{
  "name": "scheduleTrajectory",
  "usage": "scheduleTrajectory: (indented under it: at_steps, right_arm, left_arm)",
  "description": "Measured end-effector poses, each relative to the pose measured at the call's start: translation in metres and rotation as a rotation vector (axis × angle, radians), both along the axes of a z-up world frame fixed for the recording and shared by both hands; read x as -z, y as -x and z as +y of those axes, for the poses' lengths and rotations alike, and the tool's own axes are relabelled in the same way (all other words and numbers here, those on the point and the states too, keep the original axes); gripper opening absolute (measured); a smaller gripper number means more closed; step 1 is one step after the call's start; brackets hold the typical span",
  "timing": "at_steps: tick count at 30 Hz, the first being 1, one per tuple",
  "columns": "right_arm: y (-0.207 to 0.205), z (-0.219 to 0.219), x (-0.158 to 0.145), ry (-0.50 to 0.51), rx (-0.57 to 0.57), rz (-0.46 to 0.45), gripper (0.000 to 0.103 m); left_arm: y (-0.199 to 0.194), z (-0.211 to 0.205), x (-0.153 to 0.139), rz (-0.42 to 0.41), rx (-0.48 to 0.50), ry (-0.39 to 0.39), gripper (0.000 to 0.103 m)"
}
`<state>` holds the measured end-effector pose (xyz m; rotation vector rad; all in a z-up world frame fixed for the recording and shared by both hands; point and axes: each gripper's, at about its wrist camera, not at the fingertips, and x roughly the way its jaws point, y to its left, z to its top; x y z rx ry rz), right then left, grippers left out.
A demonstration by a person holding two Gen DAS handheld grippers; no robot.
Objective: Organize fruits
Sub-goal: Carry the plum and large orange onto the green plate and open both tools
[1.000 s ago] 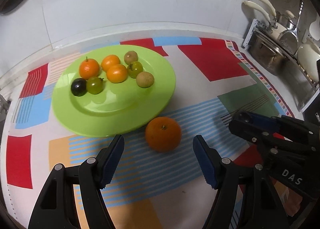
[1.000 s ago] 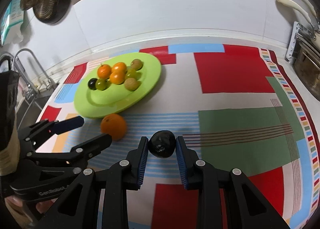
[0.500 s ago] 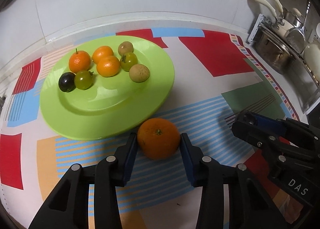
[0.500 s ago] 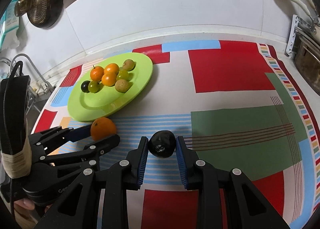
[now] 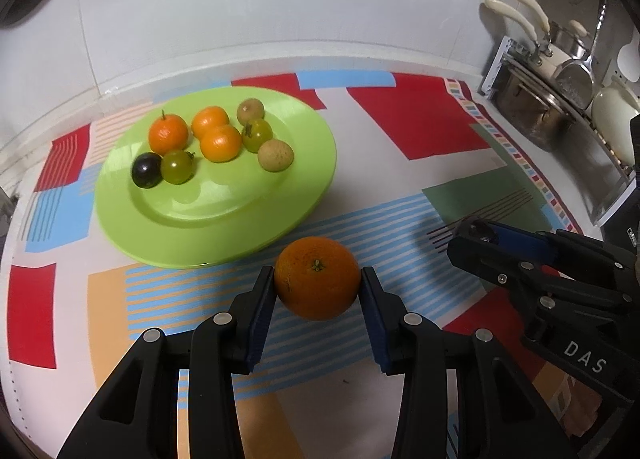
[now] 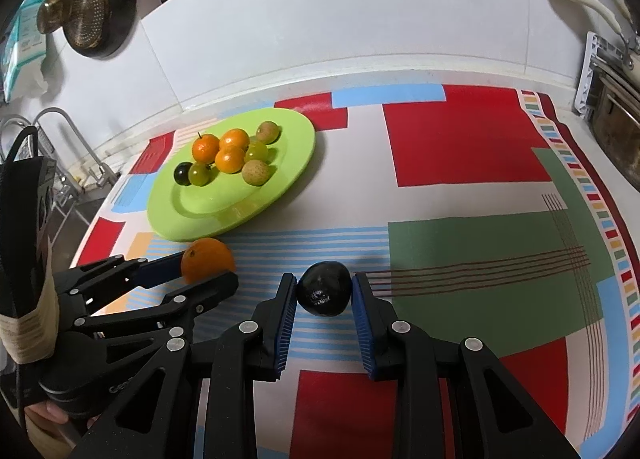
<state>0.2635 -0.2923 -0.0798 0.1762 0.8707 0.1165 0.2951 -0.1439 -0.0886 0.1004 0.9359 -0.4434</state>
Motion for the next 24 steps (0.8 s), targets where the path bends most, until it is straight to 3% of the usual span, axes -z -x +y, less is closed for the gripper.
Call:
scheduleTrajectory:
  at_steps: [24]
  right_arm:
    - [0.014, 0.051, -0.053, 0.036, -0.082, -0.124, 0.029]
  left_arm:
    - [0.025, 0.055, -0.058, -0.141, -0.047, 0.040, 0.042]
